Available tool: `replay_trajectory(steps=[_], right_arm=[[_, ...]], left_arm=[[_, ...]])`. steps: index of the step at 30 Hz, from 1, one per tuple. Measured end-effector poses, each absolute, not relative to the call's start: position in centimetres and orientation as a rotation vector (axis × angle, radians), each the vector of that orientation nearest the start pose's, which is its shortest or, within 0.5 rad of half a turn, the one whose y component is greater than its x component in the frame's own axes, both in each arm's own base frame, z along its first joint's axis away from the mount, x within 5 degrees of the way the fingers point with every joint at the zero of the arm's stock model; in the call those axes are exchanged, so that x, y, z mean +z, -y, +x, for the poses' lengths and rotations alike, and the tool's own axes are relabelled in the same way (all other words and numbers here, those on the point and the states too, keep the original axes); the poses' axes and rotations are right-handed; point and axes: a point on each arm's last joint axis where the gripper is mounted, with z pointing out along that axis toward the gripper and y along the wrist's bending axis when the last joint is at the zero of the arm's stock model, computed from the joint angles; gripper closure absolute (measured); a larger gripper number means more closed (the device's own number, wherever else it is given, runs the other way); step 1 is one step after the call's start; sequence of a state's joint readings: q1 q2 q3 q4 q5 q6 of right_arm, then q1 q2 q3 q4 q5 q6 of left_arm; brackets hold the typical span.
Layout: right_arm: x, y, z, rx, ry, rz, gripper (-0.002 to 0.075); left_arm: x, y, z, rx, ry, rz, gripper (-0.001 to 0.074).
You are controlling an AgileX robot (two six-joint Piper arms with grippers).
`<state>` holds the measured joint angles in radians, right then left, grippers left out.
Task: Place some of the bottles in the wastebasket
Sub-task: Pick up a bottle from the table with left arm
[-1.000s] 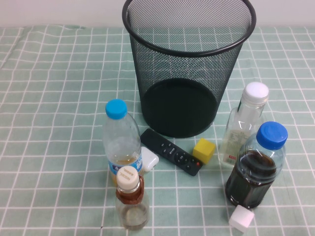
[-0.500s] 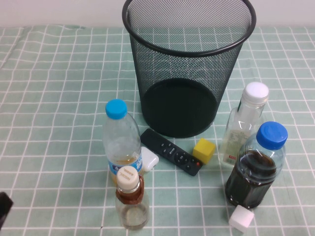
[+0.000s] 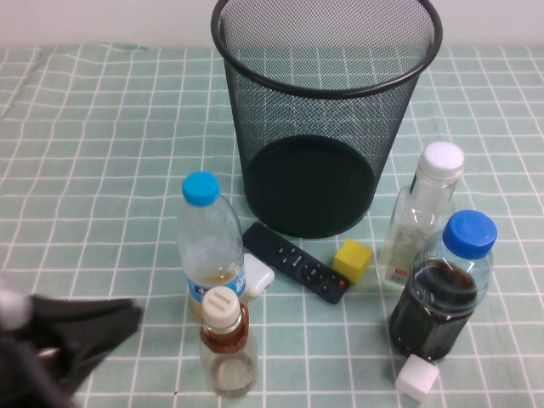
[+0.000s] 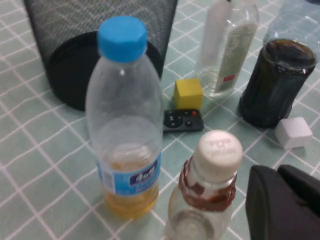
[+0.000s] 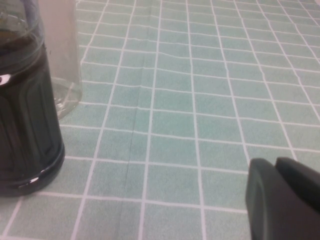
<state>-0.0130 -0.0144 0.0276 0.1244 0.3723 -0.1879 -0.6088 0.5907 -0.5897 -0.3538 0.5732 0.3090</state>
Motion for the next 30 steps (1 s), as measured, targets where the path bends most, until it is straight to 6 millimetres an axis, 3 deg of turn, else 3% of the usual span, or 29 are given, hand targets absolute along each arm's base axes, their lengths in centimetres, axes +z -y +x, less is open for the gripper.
replay_trajectory(steps=[4,7,13,15,21,24,30], right_arm=[[17.1,-0.3,5.2,-0.017,-1.864,-0.086,0.0734],[17.1,-0.3,5.2,-0.017,-1.864,-0.086,0.0734],[17.1,-0.3,5.2,-0.017,-1.864,-0.086,0.0734],[17.1,-0.3,5.2,-0.017,-1.864,-0.086,0.0734],[17.1,-0.3,5.2,-0.017,-1.864,-0.086,0.0734],[17.1,-0.3,5.2,-0.017,-1.864,-0.086,0.0734],[17.1,-0.3,5.2,-0.017,-1.864,-0.086,0.0734]], left_arm=[[30.9,10.9,10.2,-0.561,-1.859,0.898,0.0740],[30.3,12.4,10.8,-0.581,-1.785,0.894,0.0740],[28.2,12.6,11.0,-0.582,-1.641,0.742,0.0722],[27.7,12.6,11.2,-0.580,-1.640,0.712,0.0654],[26.4,13.5,12.1,-0.565,-1.691,0.697,0.0286],[25.3,14.1,12.8,-0.540,-1.729,0.709,0.0226],[23.1,15.2,13.8,-0.498,-1.824,0.741,0.0206]])
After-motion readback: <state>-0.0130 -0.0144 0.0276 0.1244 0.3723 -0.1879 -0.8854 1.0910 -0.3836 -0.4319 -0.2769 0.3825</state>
